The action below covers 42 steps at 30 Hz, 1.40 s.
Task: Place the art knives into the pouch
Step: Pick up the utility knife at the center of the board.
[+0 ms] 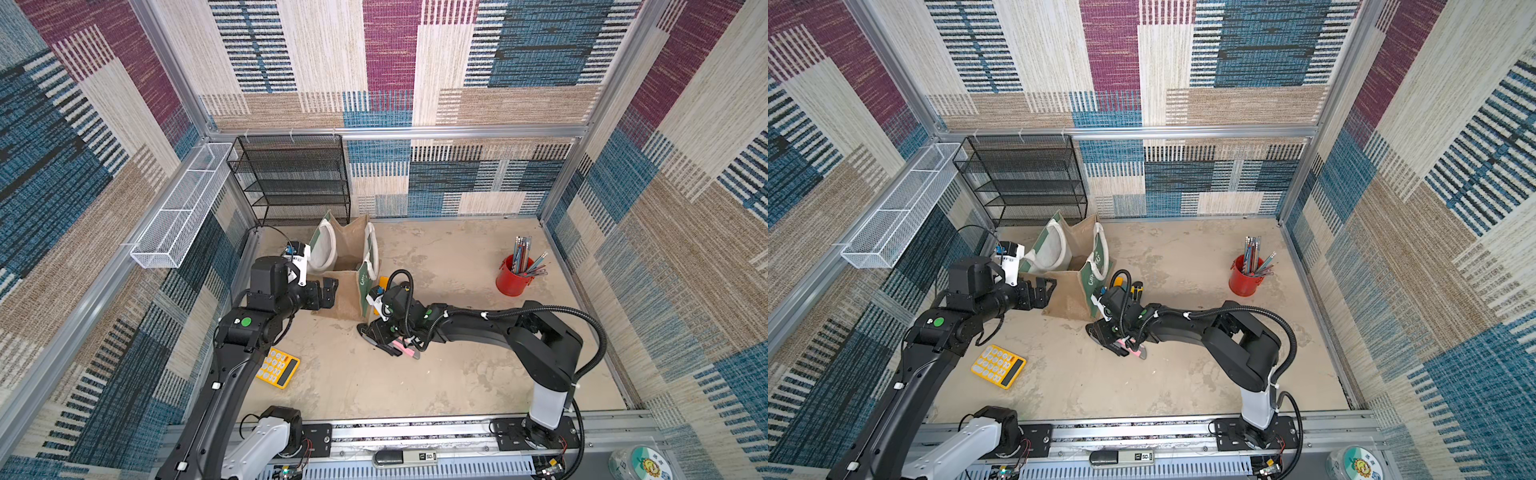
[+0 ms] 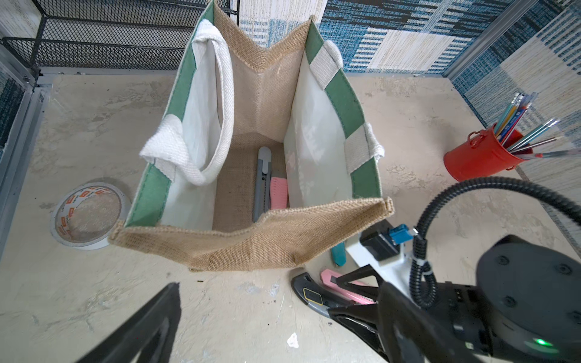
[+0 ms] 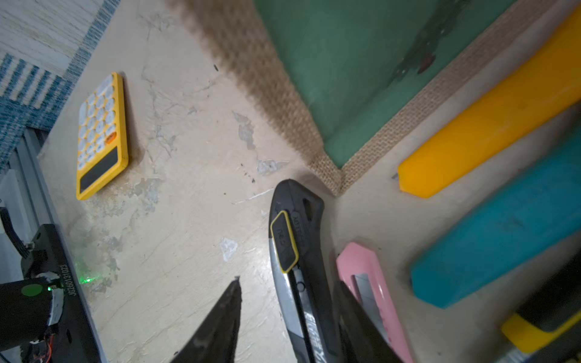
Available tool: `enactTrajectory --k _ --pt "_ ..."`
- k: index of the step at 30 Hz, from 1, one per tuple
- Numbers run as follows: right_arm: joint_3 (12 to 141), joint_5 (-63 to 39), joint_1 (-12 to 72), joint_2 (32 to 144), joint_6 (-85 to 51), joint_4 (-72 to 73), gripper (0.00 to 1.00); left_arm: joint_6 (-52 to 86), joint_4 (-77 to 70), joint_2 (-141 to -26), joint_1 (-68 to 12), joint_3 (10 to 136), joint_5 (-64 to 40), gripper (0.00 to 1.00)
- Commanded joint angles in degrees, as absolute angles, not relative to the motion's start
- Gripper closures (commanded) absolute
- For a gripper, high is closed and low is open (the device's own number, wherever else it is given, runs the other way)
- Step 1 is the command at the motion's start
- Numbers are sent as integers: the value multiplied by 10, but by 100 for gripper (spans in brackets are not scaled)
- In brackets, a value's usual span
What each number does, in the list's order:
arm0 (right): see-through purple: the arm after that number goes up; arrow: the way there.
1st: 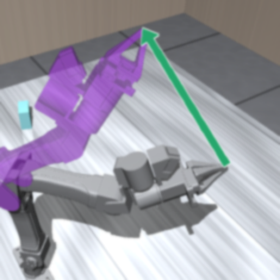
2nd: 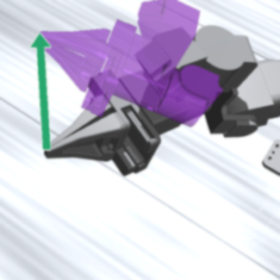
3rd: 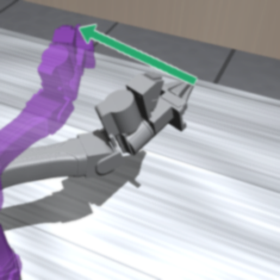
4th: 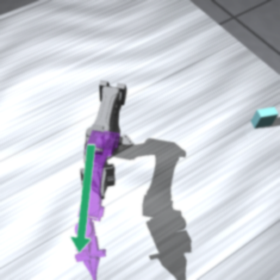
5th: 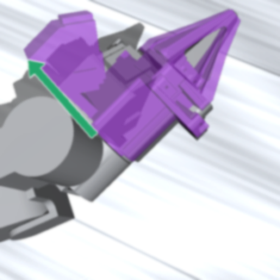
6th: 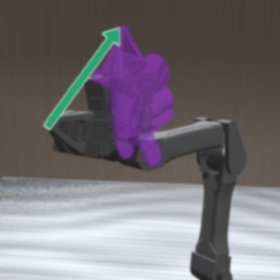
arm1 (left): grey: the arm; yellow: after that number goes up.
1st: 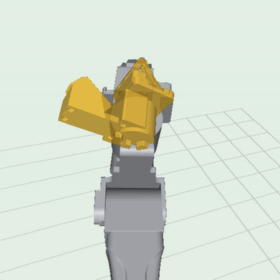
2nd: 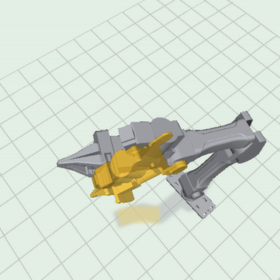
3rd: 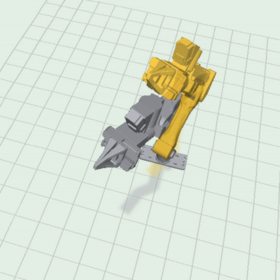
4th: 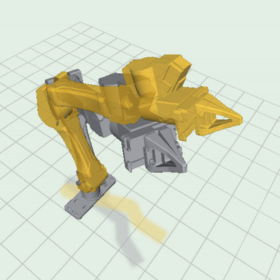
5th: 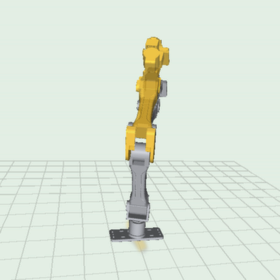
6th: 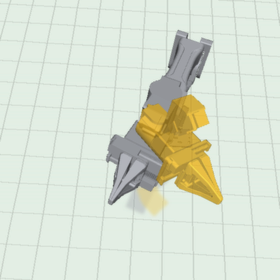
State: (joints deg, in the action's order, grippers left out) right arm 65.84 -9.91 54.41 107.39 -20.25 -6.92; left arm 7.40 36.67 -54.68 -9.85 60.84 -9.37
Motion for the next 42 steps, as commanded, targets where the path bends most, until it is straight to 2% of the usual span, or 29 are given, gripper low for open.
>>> enactTrajectory --k 1,5,14,21,27,35,42 --pt "676 -86 550 1093 -184 -83 52 77 356 -545 -98 606 -98 1" --pt "692 -93 557 1115 -180 -92 52 76 356 -547 -98 607 -97 1" --pt "713 -23 566 1135 -179 -125 52 76 353 -547 -98 606 -102 1" --pt "730 -10 570 1160 -174 -147 52 75 352 -547 -98 604 -100 1" --pt "731 -5 571 1162 -177 -150 56 75 353 -549 -98 606 -103 1" --pt "715 24 571 1155 -188 -159 74 75 352 -547 -98 603 -102 1" --pt "696 17 571 1116 -212 -141 78 76 352 -551 -98 604 -98 1"
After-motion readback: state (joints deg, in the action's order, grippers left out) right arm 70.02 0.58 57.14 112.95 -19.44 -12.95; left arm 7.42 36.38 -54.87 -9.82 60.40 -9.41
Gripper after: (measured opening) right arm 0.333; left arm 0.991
